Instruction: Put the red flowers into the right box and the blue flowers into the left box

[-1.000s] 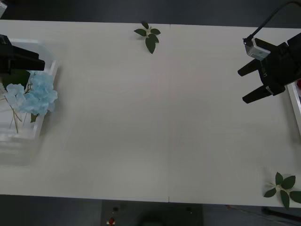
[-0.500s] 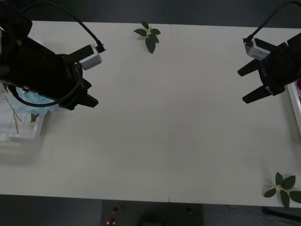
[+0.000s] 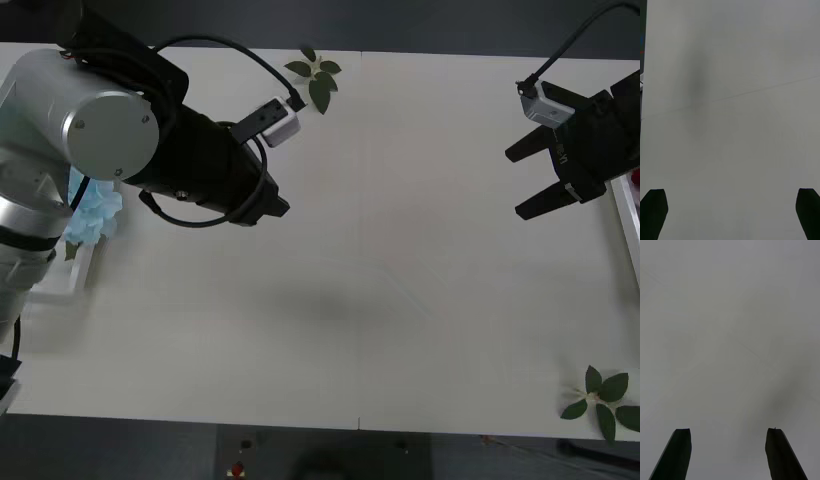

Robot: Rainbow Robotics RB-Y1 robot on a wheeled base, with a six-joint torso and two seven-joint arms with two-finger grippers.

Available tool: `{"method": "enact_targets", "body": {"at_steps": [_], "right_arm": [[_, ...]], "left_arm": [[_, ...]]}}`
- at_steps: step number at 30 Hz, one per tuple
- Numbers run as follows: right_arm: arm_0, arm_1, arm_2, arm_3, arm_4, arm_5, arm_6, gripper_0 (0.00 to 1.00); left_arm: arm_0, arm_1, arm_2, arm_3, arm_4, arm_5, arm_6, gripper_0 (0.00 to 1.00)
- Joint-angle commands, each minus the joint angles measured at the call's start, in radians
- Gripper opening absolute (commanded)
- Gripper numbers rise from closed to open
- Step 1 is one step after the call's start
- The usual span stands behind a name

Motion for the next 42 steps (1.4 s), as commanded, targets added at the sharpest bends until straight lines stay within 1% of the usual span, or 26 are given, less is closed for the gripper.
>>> {"method": "enact_targets", "body": {"at_steps": [1,7,11,18,23,25,37,40,42], "right_arm": [[0.0,0.008,0.0,-0.018,-0.001,0.007,-0.008,1.0],[0.0,0.008,0.0,-0.018,-0.001,0.007,-0.008,1.0],[0.0,0.008,0.0,-0.018,-0.001,0.007,-0.008,1.0],[0.0,0.008,0.0,-0.018,-0.001,0.007,-0.008,1.0],[0.0,0.008,0.0,-0.018,-0.001,0.007,-0.008,1.0],[0.0,0.008,0.0,-0.018,-0.001,0.007,-0.008,1.0],[0.0,0.008,0.0,-0.018,-0.001,0.007,-0.008,1.0],[0.0,0.008,0.0,-0.018,-0.001,0.007,-0.008,1.0],[0.0,0.008,0.0,-0.018,-0.001,0.007,-0.008,1.0]], "left_arm": [[-0.072,-0.051,0.102,0.11,-0.028,-0.01,-0.085,0.56],[-0.123,-0.092,0.234,0.31,-0.014,-0.006,-0.303,0.56],[-0.126,-0.107,0.317,0.328,-0.032,0.048,-0.372,0.57],[-0.128,-0.201,0.57,0.328,-0.059,0.26,-0.534,0.57],[-0.134,-0.253,0.671,0.328,-0.052,0.332,-0.597,0.56],[-0.134,-0.255,0.678,0.328,-0.043,0.338,-0.6,0.56],[-0.128,-0.252,0.615,0.33,0.109,0.269,-0.571,0.56],[-0.128,-0.187,0.529,0.33,0.175,0.224,-0.496,0.57],[-0.117,-0.094,0.4,0.33,0.285,0.125,-0.422,0.56]]}}
